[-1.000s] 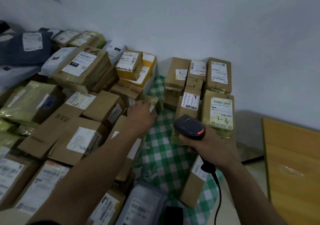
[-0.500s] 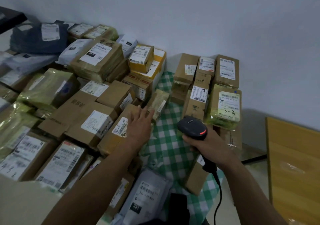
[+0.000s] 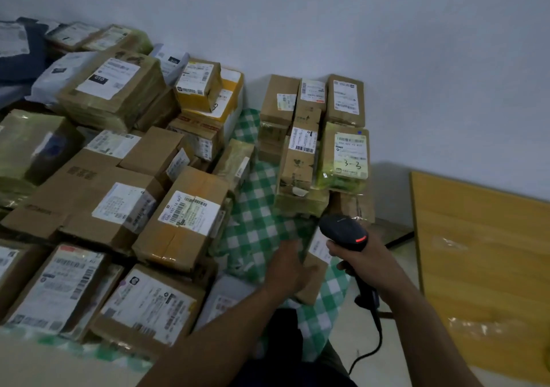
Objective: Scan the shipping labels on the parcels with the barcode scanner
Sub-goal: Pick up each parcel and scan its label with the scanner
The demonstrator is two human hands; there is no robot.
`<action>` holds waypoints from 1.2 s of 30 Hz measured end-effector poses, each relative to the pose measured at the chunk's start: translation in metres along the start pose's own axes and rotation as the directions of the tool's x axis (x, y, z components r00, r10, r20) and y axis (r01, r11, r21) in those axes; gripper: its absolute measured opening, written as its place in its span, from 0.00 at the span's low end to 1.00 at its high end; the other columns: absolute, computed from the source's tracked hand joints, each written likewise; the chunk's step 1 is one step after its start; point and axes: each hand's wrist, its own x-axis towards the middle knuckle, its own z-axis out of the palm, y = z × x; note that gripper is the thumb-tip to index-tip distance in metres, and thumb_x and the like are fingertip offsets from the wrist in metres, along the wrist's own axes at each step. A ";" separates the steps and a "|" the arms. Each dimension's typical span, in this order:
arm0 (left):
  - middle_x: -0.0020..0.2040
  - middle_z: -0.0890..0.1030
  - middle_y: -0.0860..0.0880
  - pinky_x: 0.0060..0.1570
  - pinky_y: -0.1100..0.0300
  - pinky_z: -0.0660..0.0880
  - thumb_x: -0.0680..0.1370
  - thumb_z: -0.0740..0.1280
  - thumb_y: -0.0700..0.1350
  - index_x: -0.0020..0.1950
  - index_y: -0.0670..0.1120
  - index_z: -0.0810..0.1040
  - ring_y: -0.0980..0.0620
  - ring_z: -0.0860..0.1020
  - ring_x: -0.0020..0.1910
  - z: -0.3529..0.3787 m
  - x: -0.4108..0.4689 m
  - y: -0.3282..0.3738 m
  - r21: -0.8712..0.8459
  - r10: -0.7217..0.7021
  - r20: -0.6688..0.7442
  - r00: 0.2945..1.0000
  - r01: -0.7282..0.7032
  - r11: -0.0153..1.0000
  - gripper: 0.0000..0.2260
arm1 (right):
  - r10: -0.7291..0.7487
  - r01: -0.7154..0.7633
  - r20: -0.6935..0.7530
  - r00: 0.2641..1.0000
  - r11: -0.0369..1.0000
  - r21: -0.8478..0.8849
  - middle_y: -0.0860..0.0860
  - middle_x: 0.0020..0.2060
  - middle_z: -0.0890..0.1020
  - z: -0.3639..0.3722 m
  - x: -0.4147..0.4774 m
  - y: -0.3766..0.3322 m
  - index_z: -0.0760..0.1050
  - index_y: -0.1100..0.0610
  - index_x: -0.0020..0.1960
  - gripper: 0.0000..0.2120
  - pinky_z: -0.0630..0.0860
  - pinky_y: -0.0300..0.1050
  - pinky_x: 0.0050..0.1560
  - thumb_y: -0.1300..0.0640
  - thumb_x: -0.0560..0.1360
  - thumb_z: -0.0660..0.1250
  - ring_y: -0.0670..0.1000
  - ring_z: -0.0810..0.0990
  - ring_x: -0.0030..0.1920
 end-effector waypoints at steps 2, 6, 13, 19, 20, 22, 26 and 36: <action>0.70 0.70 0.48 0.64 0.52 0.73 0.71 0.74 0.60 0.79 0.55 0.63 0.44 0.74 0.69 0.021 -0.003 -0.003 0.092 -0.028 0.087 0.996 0.020 0.996 0.39 | 0.021 -0.021 -0.020 1.000 1.000 -0.001 0.54 0.42 0.87 -0.005 -0.004 0.010 0.82 0.54 0.55 0.09 0.80 0.43 0.40 0.55 0.77 0.76 0.48 0.84 0.35; 0.82 0.55 0.46 0.66 0.48 0.72 0.74 0.72 0.55 0.82 0.64 0.44 0.42 0.68 0.75 0.037 -0.002 -0.006 0.277 0.002 0.115 0.993 -0.034 0.960 0.46 | 0.064 -0.064 -0.046 0.997 0.998 0.005 0.56 0.46 0.87 -0.010 -0.007 0.022 0.81 0.52 0.57 0.12 0.80 0.42 0.39 0.53 0.76 0.77 0.48 0.85 0.36; 0.74 0.73 0.52 0.65 0.54 0.74 0.74 0.73 0.50 0.79 0.57 0.68 0.49 0.75 0.68 -0.005 -0.010 0.001 0.134 -0.013 0.029 0.999 0.009 0.991 0.33 | 0.066 -0.065 -0.050 0.997 0.998 0.023 0.53 0.44 0.87 -0.009 -0.007 0.026 0.80 0.53 0.56 0.12 0.79 0.44 0.40 0.53 0.75 0.78 0.48 0.85 0.36; 0.65 0.80 0.51 0.48 0.77 0.71 0.82 0.70 0.45 0.73 0.50 0.78 0.52 0.77 0.64 -0.085 -0.039 -0.010 -0.106 -0.067 0.127 0.990 0.081 0.991 0.18 | 0.024 -0.024 -0.054 0.998 1.000 -0.004 0.49 0.42 0.85 0.002 -0.006 0.023 0.79 0.52 0.58 0.13 0.78 0.43 0.39 0.51 0.76 0.77 0.48 0.86 0.36; 0.66 0.80 0.49 0.52 0.74 0.72 0.83 0.69 0.44 0.73 0.49 0.77 0.50 0.78 0.65 -0.101 -0.045 -0.012 -0.129 -0.072 0.143 0.987 0.091 0.987 0.18 | 0.017 -0.017 -0.067 0.998 1.000 -0.001 0.49 0.44 0.86 0.005 -0.006 0.022 0.79 0.51 0.60 0.15 0.78 0.44 0.39 0.50 0.76 0.77 0.48 0.87 0.38; 0.65 0.82 0.48 0.62 0.62 0.76 0.82 0.68 0.41 0.72 0.49 0.78 0.49 0.80 0.64 -0.128 -0.059 -0.013 -0.215 -0.065 0.137 0.988 0.094 0.972 0.18 | -0.012 0.013 -0.081 0.997 1.000 0.018 0.48 0.48 0.87 0.012 -0.005 0.018 0.77 0.48 0.63 0.19 0.80 0.46 0.42 0.49 0.75 0.78 0.48 0.88 0.41; 0.58 0.85 0.55 0.52 0.60 0.81 0.79 0.74 0.48 0.68 0.59 0.81 0.57 0.85 0.53 -0.157 -0.088 -0.009 -0.368 -0.013 0.094 0.995 0.047 0.929 0.18 | -0.099 0.103 -0.068 0.993 0.994 0.045 0.46 0.49 0.87 0.025 -0.008 0.004 0.77 0.45 0.63 0.20 0.83 0.55 0.50 0.50 0.74 0.79 0.49 0.88 0.46; 0.61 0.84 0.58 0.57 0.51 0.82 0.71 0.79 0.57 0.64 0.65 0.82 0.58 0.84 0.54 -0.177 -0.094 0.013 -0.334 0.094 -0.186 0.978 -0.153 0.930 0.22 | -0.296 0.293 -0.031 0.955 0.953 -0.081 0.45 0.46 0.87 0.017 -0.022 -0.046 0.76 0.44 0.65 0.21 0.82 0.50 0.50 0.47 0.74 0.78 0.47 0.87 0.45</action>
